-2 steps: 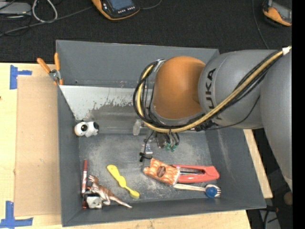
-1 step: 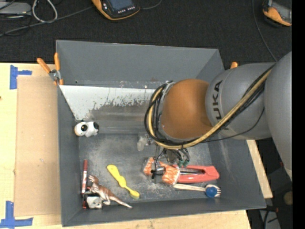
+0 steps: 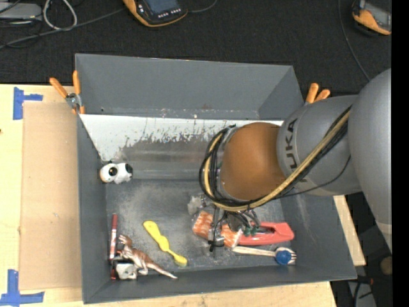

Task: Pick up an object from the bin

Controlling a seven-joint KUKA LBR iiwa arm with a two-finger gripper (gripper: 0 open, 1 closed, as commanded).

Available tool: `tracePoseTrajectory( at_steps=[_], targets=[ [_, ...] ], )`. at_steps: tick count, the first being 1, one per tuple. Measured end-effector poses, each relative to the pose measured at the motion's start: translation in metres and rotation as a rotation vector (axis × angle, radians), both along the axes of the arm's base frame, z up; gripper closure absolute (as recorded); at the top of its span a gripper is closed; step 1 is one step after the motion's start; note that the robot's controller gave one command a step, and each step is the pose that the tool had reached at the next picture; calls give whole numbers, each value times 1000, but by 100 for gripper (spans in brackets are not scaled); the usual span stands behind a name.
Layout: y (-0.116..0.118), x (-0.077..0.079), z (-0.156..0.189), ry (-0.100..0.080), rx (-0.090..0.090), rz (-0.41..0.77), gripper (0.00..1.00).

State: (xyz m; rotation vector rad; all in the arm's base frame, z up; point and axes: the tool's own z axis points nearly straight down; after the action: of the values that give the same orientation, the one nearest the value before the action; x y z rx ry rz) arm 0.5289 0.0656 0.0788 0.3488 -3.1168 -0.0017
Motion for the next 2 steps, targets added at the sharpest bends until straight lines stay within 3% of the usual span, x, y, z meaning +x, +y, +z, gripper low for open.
tracePoseTrajectory(
  at_steps=[1,2],
  targets=[
    [-45,-31,-5,1,1,236,0],
    [-74,-27,60,-5,4,-66,100]
  ],
)
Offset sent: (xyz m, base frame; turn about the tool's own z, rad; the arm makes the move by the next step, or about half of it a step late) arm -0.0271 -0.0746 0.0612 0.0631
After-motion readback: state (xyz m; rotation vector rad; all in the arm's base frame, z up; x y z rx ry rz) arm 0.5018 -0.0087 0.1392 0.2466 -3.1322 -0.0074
